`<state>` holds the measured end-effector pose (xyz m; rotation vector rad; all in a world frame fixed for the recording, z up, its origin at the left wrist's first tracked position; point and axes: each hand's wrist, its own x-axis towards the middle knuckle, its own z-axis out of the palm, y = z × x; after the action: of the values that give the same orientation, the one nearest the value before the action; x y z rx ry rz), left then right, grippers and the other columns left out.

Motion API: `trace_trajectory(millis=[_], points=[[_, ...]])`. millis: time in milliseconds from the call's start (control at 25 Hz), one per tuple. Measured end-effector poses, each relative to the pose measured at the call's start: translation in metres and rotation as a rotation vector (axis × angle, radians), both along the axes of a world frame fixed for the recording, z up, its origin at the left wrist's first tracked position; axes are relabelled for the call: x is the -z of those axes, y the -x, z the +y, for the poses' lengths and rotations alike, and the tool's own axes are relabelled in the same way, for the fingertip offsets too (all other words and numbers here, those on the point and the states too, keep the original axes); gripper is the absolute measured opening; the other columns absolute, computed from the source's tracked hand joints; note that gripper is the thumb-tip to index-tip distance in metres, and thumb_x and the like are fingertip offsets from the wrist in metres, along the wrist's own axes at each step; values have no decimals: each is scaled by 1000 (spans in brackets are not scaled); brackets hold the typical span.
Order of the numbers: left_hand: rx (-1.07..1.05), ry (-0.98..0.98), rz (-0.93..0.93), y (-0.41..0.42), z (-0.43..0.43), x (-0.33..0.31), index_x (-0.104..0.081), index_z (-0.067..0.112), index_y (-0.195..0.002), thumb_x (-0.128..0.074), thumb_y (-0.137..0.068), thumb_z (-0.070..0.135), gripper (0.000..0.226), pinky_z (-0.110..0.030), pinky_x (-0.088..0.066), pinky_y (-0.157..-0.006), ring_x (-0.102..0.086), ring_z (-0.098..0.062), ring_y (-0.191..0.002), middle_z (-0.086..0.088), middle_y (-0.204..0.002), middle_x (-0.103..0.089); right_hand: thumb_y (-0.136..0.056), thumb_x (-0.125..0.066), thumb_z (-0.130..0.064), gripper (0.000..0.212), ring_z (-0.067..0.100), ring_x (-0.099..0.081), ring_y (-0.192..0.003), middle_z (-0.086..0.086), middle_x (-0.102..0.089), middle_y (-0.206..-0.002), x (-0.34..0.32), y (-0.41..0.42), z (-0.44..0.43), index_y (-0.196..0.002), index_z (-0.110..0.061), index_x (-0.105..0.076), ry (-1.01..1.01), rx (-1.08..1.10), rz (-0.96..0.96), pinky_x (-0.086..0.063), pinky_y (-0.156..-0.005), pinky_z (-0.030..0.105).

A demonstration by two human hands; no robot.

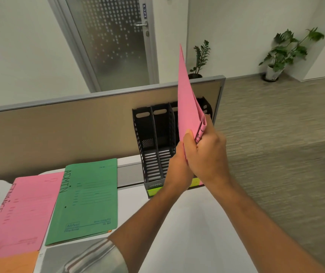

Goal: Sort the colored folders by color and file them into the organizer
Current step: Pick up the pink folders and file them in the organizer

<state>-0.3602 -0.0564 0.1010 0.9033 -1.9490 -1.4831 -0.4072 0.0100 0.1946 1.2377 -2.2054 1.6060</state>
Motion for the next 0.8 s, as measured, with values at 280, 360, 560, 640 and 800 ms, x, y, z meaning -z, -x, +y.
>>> trace_trajectory(millis=[280,360,560,640,800], points=[[52,-65,-53,20,-21,29,-62,16,-136,-60,-108,26,30,-3,-51,-56,-67,18,-89,26,-86,-74,-103,-60,-19,50,6,-52,-85,7,-70,-110,43,21,-24,-150,-22,-43,-89,-2,-17,-38,-78,3],[48,-66,-55,24,-22,34,-62,12,-135,-57,-110,21,27,-4,-50,-54,-68,16,-85,33,-83,-72,-104,-59,-21,49,6,-53,-89,7,-70,-114,50,25,-29,-150,-21,-43,-104,-2,-42,-47,-83,13],[22,-5,-62,28,-34,34,-60,-4,-132,-48,-113,11,26,-3,-47,-54,-67,14,-73,29,-74,-71,-105,-57,-25,47,2,-52,-91,2,-67,-120,53,42,-48,-149,-24,-42,-129,-38,-48,-36,-80,0],[34,6,-71,28,-37,32,-59,2,-135,-48,-113,13,26,-2,-48,-58,-69,9,-80,29,-80,-71,-105,-58,-25,45,0,-52,-84,-1,-66,-117,57,45,-52,-146,-30,-40,-138,-55,-39,-33,-75,-3],[97,134,-232,23,-36,48,-53,12,-143,-56,-110,21,35,-14,-53,-61,-66,-14,-84,5,-105,-70,-104,-59,-23,47,10,-60,-100,5,-66,-126,85,46,-47,-146,-28,-39,-204,-63,-119,-51,-87,21]])
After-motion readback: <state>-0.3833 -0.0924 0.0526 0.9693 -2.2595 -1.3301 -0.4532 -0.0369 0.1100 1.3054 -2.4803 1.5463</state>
